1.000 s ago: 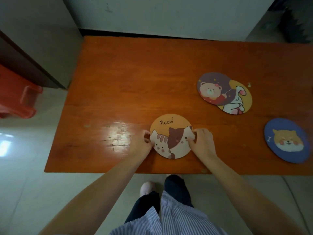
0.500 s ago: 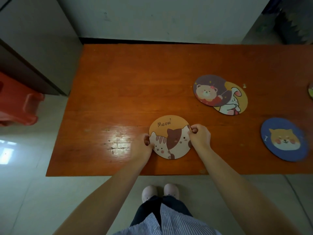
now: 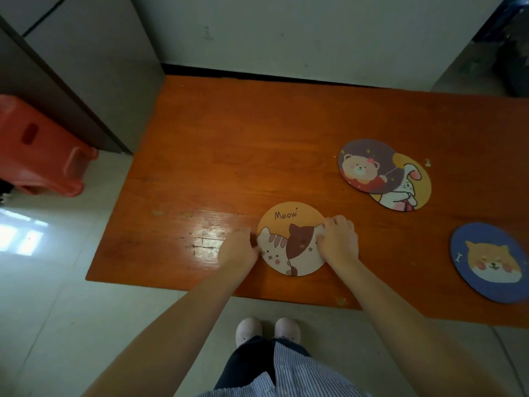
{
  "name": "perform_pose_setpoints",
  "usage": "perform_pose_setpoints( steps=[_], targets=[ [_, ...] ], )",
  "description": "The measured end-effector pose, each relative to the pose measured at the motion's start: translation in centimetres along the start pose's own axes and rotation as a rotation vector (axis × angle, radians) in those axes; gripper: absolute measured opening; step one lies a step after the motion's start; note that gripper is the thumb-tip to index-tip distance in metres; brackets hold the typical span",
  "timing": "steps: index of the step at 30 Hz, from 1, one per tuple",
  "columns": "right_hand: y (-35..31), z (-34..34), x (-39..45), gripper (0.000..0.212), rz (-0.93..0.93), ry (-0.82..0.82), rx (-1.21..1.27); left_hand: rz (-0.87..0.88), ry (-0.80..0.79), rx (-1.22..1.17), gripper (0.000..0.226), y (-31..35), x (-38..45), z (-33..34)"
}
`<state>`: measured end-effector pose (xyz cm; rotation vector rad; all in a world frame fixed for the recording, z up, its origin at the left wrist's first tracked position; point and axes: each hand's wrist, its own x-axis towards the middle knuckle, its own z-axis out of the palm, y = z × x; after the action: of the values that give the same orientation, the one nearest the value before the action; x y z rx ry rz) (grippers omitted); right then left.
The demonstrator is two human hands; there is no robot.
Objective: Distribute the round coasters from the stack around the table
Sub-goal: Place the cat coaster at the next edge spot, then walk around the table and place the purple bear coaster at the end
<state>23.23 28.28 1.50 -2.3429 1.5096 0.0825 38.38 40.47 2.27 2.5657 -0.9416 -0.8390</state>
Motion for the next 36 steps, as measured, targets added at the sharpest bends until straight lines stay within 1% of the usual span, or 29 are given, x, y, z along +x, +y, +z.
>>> perform_pose_setpoints(
  steps=[4,8,11,14,17,21,25,27,30,33,36],
  targets=[
    [-4.5,0.5,0.2,0.033,-0.259,-0.073,0.067,-0.006,0.104,0.081,0.028,-3.8,-0.1,-2.2],
    [-12.1,1.7,0.3,0.03,-0.521,-0.12,0.091,-0.06,0.224,0.152,0.03,-10.3,-0.3,-6.2],
    [-19.2,3.1,0.5,0.03,-0.642,-0.154,0.071,-0.147,0.298,0.163,0.031,-16.0,-0.3,-10.2],
    [-27.2,4.8,0.4,0.036,-0.694,-0.155,0.075,-0.221,0.35,0.157,0.033,-22.2,0.4,-15.1],
    [-35.8,6.9,0.5,0.04,-0.709,-0.153,0.032,-0.213,0.379,0.209,0.033,-28.8,1.8,-20.5],
    [-46.9,8.7,0.4,0.036,-0.682,-0.112,-0.028,-0.181,0.348,0.324,0.03,-36.6,4.1,-28.3],
    [-55.2,9.5,1.5,0.032,-0.627,-0.076,-0.037,-0.125,0.354,0.42,0.028,-42.0,7.0,-34.5],
    [-57.9,9.5,2.6,0.033,-0.588,-0.059,-0.055,-0.091,0.347,0.441,0.026,-43.4,9.1,-36.9],
    [-60.7,9.2,5.1,0.033,-0.539,-0.043,-0.082,-0.007,0.307,0.503,0.025,-43.8,13.0,-39.6],
    [-63.0,8.7,8.5,0.034,-0.48,-0.038,-0.086,0.059,0.26,0.57,0.025,-42.9,17.5,-42.1],
    [-65.3,8.1,12.6,0.036,-0.441,-0.013,-0.072,0.134,0.261,0.593,0.027,-41.3,22.3,-44.6]
  ],
)
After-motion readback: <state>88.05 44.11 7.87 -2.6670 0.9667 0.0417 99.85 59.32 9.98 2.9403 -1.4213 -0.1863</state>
